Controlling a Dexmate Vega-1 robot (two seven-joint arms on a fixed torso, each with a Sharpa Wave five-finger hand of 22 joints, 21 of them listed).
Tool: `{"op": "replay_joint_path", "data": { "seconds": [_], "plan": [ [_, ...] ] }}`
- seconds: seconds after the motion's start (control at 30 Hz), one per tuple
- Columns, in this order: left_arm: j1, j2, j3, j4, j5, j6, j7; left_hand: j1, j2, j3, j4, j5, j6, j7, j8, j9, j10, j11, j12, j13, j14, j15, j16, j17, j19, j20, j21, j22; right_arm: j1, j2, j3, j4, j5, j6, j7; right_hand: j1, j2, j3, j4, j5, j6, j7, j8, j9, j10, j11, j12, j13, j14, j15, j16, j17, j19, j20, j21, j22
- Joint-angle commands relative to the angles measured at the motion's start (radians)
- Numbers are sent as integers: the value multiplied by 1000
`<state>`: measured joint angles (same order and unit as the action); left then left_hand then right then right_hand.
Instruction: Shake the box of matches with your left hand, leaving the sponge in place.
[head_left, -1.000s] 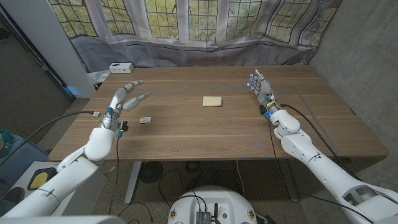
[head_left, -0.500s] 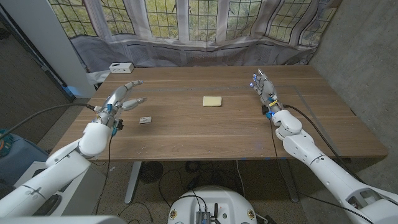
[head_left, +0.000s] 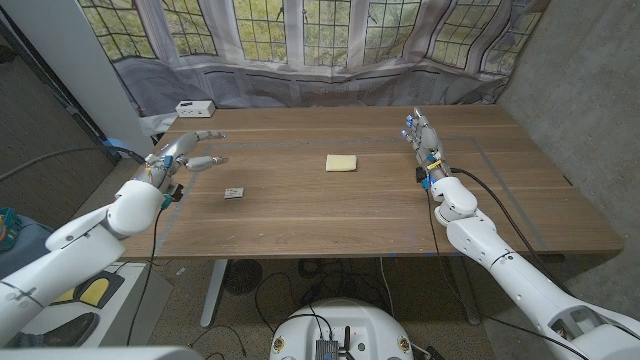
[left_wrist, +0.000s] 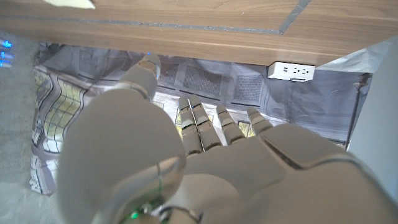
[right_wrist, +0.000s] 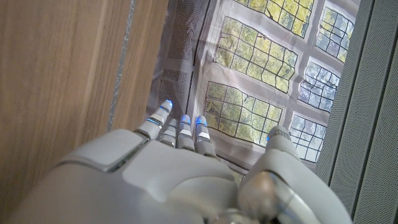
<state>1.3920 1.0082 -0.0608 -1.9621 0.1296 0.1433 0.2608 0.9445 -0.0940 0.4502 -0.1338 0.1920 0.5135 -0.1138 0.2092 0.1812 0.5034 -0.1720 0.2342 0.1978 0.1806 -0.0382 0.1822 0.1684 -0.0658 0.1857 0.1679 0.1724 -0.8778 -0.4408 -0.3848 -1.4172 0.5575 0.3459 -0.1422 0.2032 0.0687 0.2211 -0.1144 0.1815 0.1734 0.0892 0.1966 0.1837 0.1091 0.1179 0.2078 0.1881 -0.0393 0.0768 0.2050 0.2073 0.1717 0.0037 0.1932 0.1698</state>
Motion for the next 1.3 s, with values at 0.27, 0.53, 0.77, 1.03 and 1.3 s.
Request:
{"op": "replay_joint_path", "data": {
  "seconds": [0.27, 0.53, 0.77, 1.03, 1.3],
  "plan": [
    [-97, 203, 105, -65, 157, 260, -137, -29, 6, -27, 2, 5, 65, -45, 6, 3, 60, -22, 8, 1, 53, -44, 18, 2, -3, 6, 22, 3, -8, 14, -5, -17, -25, -1, -44, 8, 2, 0, -6, 0, 8, -1, 4, 2, 5, 3, 1, 6, 2, 5, 6, 2, 2, 7, 3, 3],
    [-164, 289, 163, -74, 176, 292, -218, 17, 17, -18, -22, 13, 39, -67, -11, 3, 43, -30, -9, -1, 40, -56, 8, 2, -4, 9, 22, 2, 7, 26, -10, 12, -21, 15, -25, 9, 2, 0, -7, -1, 9, -2, 3, 2, 4, 1, 0, 6, 1, 6, 5, 2, 2, 7, 3, 3],
    [-169, 312, 184, -64, 163, 265, -214, 14, 10, -28, -20, 14, 44, -63, -12, 4, 45, -26, -12, 0, 38, -51, 7, 2, -9, 10, 20, 2, 14, 31, -17, 17, -26, 14, -23, 10, 3, 0, -8, -1, 8, -2, 3, 2, 4, 2, -1, 6, 1, 6, 5, 2, 1, 7, 2, 3],
    [-203, 362, 234, -69, 162, 263, -268, 44, 17, -28, -27, 24, 19, -79, -21, 5, 33, -39, -22, 1, 35, -40, 6, 2, -2, 20, 25, 2, 34, 33, -23, 27, -21, 4, -4, 10, 4, 0, -8, -1, 9, -3, 2, 2, 4, 1, -1, 7, 1, 5, 5, 2, 0, 9, 2, 3],
    [-297, 378, 321, -65, 193, 236, -351, 56, 16, -34, -25, 26, 27, -81, -17, 5, 42, -40, -21, 1, 51, -42, 11, 2, 3, 25, 25, 2, 40, 34, -28, 29, -23, 2, 0, 12, 10, 3, -8, 0, 10, -3, 2, 2, 4, 0, -2, 7, 0, 4, 5, 3, 0, 8, 2, 3]
  ]
}}
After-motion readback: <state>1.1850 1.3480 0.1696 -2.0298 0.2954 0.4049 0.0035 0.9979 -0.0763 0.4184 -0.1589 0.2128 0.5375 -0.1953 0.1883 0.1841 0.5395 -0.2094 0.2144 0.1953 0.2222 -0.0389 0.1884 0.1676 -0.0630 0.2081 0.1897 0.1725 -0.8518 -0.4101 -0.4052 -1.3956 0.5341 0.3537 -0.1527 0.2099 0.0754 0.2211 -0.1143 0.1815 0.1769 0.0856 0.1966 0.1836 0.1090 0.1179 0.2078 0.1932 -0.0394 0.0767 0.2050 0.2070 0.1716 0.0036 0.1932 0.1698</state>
